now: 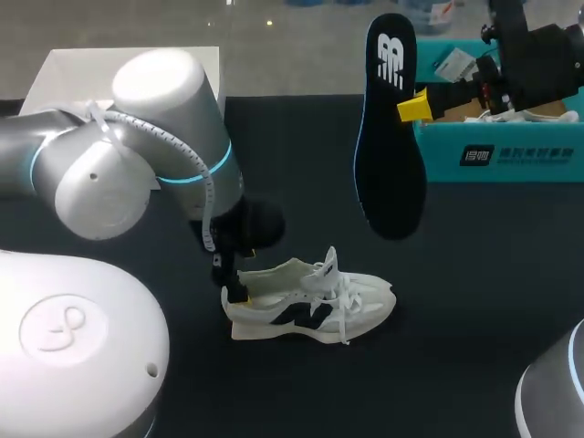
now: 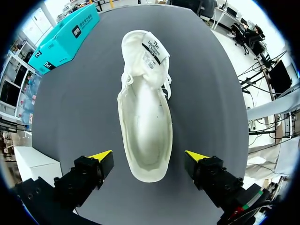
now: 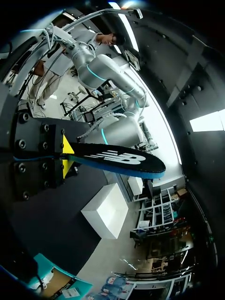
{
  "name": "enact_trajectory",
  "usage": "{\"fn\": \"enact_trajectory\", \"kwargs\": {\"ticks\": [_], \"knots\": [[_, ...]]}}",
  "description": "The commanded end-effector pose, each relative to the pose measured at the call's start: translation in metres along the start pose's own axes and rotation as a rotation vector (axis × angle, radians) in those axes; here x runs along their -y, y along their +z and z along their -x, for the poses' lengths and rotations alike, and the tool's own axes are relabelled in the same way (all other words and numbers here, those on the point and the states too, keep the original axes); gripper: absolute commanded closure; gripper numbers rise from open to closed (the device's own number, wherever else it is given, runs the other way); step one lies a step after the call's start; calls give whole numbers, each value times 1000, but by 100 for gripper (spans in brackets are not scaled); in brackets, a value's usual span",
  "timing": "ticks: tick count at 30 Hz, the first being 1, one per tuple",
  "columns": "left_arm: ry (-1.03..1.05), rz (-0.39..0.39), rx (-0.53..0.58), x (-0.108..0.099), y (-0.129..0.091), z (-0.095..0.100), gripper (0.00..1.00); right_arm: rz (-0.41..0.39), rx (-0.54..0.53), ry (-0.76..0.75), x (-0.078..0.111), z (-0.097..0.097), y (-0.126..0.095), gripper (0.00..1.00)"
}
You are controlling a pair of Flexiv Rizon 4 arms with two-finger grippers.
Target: Take the shoe out of the shoebox, open the shoe tongue, remove and reinsert the insole, then place the shoe into the shoebox
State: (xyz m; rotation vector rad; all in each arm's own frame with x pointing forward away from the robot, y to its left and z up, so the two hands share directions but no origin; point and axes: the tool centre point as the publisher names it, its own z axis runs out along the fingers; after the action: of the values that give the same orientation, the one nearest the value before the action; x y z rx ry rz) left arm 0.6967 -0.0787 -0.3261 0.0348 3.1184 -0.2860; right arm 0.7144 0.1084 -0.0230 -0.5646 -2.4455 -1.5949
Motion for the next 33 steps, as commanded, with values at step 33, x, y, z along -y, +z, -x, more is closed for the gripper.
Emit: {"fn": "enact_trajectory", "kwargs": {"ticks": [33], "knots": [[12, -5, 7, 6, -2, 7, 0, -3, 0, 1, -1, 2, 2, 100]]}}
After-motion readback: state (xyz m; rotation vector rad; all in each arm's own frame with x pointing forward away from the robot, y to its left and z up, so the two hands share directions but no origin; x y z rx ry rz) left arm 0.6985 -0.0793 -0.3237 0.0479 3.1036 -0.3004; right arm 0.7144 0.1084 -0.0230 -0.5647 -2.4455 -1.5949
